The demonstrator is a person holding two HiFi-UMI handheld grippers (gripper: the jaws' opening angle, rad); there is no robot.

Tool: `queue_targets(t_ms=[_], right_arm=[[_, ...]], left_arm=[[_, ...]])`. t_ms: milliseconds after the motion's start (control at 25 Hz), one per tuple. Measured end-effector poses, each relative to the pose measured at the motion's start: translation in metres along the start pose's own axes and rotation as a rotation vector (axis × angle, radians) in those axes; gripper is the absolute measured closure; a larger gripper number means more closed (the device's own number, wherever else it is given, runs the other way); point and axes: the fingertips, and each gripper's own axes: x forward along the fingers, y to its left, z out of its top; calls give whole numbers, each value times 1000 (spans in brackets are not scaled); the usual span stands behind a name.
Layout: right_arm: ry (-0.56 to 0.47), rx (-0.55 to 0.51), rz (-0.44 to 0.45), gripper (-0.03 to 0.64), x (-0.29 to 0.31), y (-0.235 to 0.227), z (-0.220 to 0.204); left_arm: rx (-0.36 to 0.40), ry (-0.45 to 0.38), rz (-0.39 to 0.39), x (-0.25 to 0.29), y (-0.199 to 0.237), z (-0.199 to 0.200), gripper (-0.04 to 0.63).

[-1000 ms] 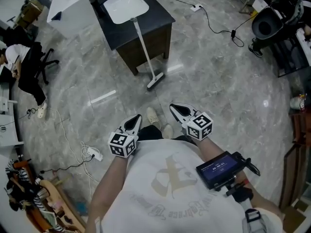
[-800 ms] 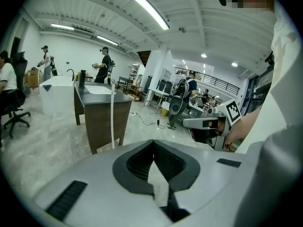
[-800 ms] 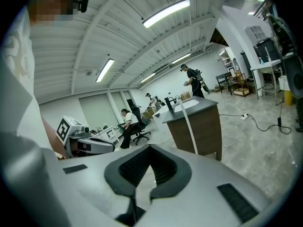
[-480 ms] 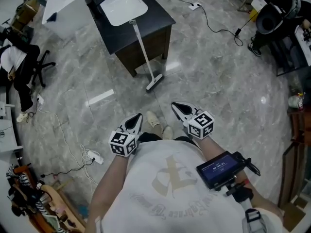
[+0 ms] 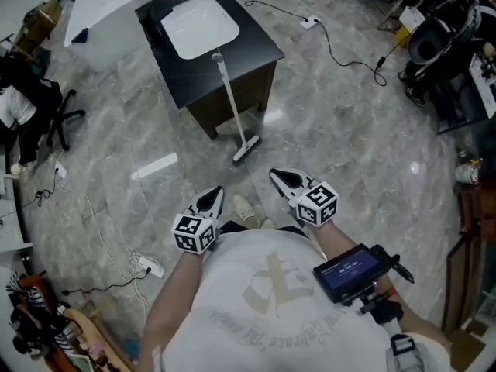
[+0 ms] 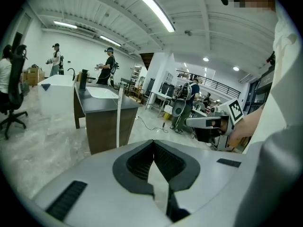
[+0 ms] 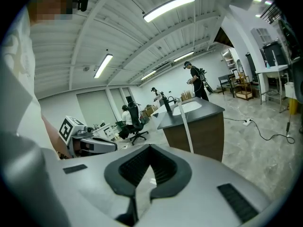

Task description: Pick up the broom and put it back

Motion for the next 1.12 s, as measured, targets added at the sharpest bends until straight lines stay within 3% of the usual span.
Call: queue_targets(t_ms=[360,760,1120], right_arm=[[2,-37,-30,600,34,-23,40],[32,-68,-81,600,49,-41,55],[83,-97,-44,598,68,-42,61]], left_arm=[[-1,-46,-15,22,37,45,583],[-41,-91,1,15,60,49,583],[-114,-107,80,-7,76,30,583]])
